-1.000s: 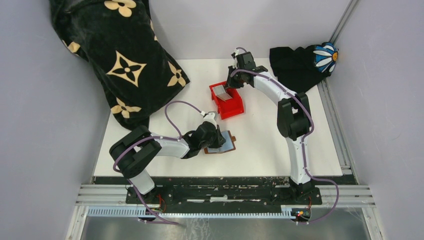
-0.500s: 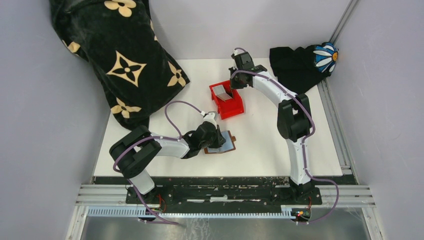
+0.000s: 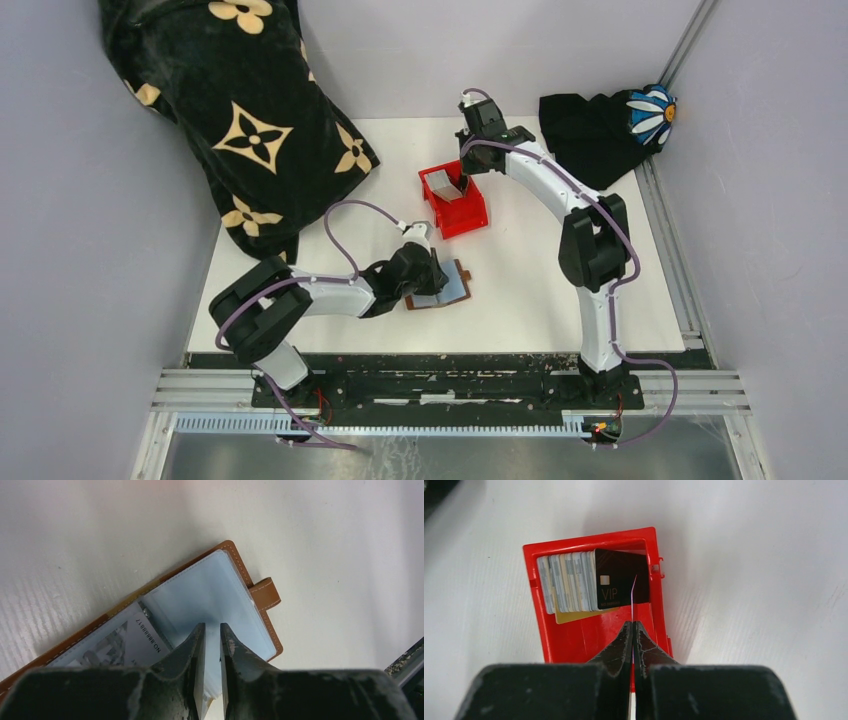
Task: Put the credit cards into the card holder
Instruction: Pick up the credit card from the storage box.
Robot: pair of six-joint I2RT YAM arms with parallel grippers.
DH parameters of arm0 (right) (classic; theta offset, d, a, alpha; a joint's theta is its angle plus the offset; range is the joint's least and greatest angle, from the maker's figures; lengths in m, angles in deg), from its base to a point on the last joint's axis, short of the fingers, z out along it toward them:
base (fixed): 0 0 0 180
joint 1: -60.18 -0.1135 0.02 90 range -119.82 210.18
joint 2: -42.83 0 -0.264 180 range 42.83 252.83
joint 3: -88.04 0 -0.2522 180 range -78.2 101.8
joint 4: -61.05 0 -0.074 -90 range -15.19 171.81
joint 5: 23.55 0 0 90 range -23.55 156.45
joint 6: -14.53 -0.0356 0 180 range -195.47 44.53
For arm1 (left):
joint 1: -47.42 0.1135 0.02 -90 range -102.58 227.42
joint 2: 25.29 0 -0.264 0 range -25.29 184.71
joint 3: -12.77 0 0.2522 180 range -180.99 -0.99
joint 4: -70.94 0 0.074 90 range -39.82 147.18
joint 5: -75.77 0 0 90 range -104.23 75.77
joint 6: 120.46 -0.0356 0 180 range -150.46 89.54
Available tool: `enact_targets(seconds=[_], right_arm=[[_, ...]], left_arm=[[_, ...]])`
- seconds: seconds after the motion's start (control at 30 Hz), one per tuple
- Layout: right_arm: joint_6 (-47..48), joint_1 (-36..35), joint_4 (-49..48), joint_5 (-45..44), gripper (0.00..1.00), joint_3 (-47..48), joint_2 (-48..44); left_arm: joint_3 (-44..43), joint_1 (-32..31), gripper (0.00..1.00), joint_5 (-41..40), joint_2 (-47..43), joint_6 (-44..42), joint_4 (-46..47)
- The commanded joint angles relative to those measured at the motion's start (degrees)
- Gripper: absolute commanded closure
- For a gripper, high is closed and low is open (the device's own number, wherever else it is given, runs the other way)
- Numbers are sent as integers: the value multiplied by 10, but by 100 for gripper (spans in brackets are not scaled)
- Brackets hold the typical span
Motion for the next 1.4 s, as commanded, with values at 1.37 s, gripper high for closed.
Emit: enact_targets(seconds=[1.37], right_arm=[[-94, -156, -69, 23, 99, -373, -378]], left_arm=[[102, -9, 78, -50, -139, -8, 25]])
